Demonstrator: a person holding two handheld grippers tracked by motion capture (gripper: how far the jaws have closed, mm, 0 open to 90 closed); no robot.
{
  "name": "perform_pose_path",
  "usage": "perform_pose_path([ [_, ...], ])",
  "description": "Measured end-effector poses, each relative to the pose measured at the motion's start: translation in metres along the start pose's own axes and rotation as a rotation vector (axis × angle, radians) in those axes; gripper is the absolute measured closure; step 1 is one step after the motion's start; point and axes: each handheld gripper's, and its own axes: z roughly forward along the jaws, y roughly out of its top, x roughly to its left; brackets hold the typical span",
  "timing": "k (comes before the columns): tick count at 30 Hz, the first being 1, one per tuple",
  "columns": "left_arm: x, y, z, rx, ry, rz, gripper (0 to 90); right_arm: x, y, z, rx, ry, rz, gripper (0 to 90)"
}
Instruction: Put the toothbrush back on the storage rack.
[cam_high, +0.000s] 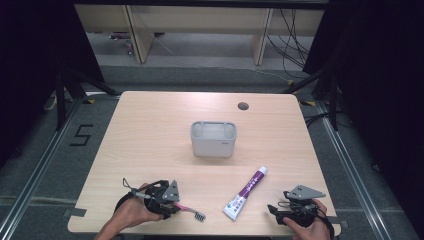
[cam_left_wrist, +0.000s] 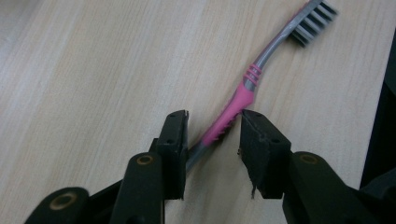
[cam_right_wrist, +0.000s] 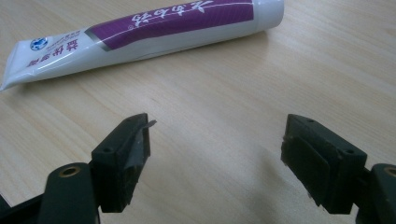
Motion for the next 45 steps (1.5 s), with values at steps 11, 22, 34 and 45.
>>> perform_pose_path([
  [11, 0.0, 0.008, 0.001, 0.075, -0.048, 0.001, 72.1, 0.001, 0.0, 0.001, -0.006, -0.002, -0.008, 24.7],
  [22, 0.001, 0.021, 0.004, 0.163, -0.083, 0.018, 79.7, 0.0, 0.0, 0.001, -0.006, 0.0, -0.031, 24.9],
  [34, 0.002, 0.03, 0.005, 0.255, -0.099, -0.005, 81.1, 0.001, 0.0, 0.002, 0.003, 0.006, -0.031, 25.0],
  [45, 0.002, 0.035, 0.006, 0.299, -0.104, 0.0, 81.8, 0.001, 0.001, 0.0, -0.014, -0.002, -0.031, 26.6],
])
